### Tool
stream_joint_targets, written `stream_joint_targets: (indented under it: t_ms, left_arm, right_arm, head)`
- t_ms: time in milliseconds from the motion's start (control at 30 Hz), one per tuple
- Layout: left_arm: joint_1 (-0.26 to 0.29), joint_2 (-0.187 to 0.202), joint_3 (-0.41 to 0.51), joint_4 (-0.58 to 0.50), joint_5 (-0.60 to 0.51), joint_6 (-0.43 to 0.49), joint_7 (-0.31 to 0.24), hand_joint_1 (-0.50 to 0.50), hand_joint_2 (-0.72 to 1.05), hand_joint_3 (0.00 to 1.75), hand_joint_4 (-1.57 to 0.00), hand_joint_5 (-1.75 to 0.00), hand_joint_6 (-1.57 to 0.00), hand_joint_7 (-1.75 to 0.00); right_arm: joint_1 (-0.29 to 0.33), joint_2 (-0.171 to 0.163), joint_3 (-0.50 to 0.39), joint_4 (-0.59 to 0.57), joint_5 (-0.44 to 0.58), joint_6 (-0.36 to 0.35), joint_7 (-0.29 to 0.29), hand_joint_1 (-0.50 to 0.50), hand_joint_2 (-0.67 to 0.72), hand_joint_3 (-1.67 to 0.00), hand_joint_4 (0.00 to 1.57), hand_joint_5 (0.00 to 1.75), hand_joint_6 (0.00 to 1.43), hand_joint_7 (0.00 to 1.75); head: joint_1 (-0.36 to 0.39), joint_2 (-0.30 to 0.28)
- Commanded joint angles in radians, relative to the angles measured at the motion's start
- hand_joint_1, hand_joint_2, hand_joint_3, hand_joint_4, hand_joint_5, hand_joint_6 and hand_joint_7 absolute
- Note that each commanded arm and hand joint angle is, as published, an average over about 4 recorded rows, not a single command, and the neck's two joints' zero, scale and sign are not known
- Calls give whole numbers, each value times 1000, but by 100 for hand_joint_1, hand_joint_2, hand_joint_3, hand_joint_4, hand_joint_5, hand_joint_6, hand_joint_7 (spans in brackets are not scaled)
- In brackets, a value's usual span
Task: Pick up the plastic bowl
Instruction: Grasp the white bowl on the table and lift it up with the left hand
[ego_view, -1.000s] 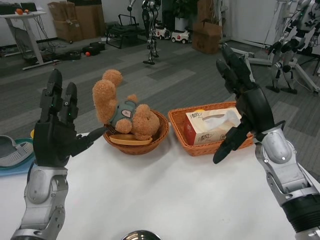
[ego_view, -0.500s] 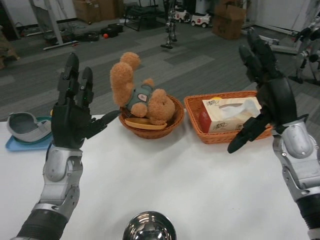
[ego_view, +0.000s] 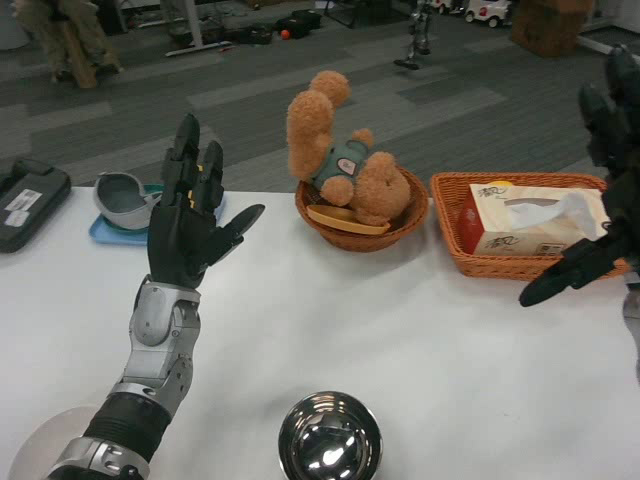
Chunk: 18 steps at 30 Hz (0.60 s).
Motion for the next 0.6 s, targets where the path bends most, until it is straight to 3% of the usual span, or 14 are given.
stream_joint_targets:
  t_ms: [33, 200, 367, 600]
  left_arm:
    - [53, 12, 40, 0, 2, -35, 0, -50, 54, 0, 0, 0, 0, 0]
    - [136, 17, 112, -5, 3, -70, 0, -50, 34, 0, 0, 0, 0, 0]
    - [189, 5, 172, -37, 5, -89, 1, -50, 41, 0, 0, 0, 0, 0]
    - [205, -79, 285, -50, 37, -216, 8, -50, 43, 0, 0, 0, 0, 0]
  right_arm:
    - [10, -1, -3, 23, 8, -18, -1, -46, 41, 0, 0, 0, 0, 0]
    - [8, -5, 2, 62, 12, -19, 1, -46, 41, 0, 0, 0, 0, 0]
    - [3, -7, 6, 91, 14, -19, 0, -46, 41, 0, 0, 0, 0, 0]
    - [-22, -14, 27, 165, 24, -21, 0, -46, 41, 0, 0, 0, 0, 0]
  head:
    - [65, -15]
    - [146, -30]
    - [249, -53]
    - [389, -90]
